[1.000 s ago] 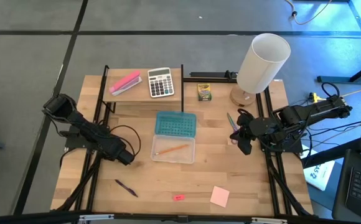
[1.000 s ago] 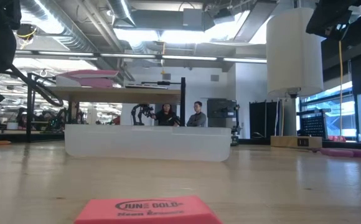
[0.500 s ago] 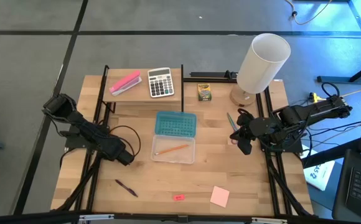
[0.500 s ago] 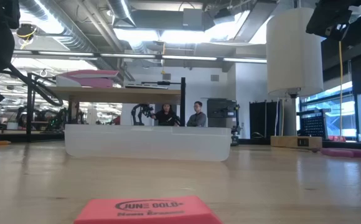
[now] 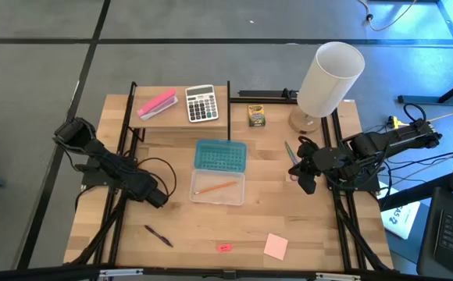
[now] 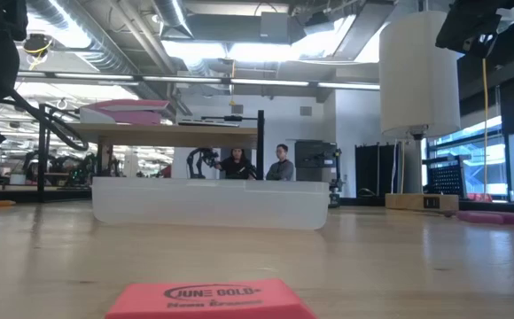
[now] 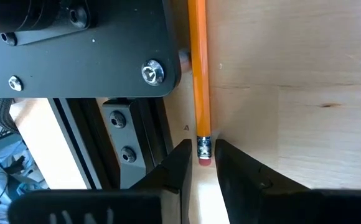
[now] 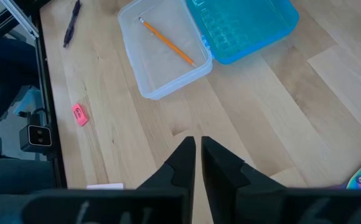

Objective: Pack school essentials
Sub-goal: Put the orange pencil into the blue supply box

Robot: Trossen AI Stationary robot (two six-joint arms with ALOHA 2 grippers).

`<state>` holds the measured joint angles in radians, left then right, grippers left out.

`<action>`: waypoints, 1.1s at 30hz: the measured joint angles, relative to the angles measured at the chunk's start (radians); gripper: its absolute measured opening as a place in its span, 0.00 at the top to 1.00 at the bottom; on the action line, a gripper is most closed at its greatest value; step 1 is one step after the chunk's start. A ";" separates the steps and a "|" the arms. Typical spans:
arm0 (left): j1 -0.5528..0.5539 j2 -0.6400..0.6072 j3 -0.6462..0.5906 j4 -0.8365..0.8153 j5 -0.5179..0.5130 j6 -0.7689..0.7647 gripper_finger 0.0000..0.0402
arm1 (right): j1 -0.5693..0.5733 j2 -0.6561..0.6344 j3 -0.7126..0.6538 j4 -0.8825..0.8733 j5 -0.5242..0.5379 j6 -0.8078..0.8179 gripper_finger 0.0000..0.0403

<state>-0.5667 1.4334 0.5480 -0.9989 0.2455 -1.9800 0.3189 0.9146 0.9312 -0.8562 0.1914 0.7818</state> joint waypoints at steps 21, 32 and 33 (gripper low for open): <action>0.001 0.000 -0.001 0.017 0.006 0.000 0.93 | 0.000 0.000 0.000 0.000 0.000 0.000 0.93; 0.001 0.000 -0.001 0.020 0.017 0.000 0.98 | 0.000 0.000 0.000 0.000 -0.001 0.000 0.93; 0.001 0.000 0.000 0.021 0.018 0.000 0.98 | 0.000 0.000 0.000 0.000 -0.001 0.000 0.93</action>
<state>-0.5659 1.4335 0.5475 -0.9783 0.2636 -1.9797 0.3191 0.9146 0.9314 -0.8563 0.1905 0.7815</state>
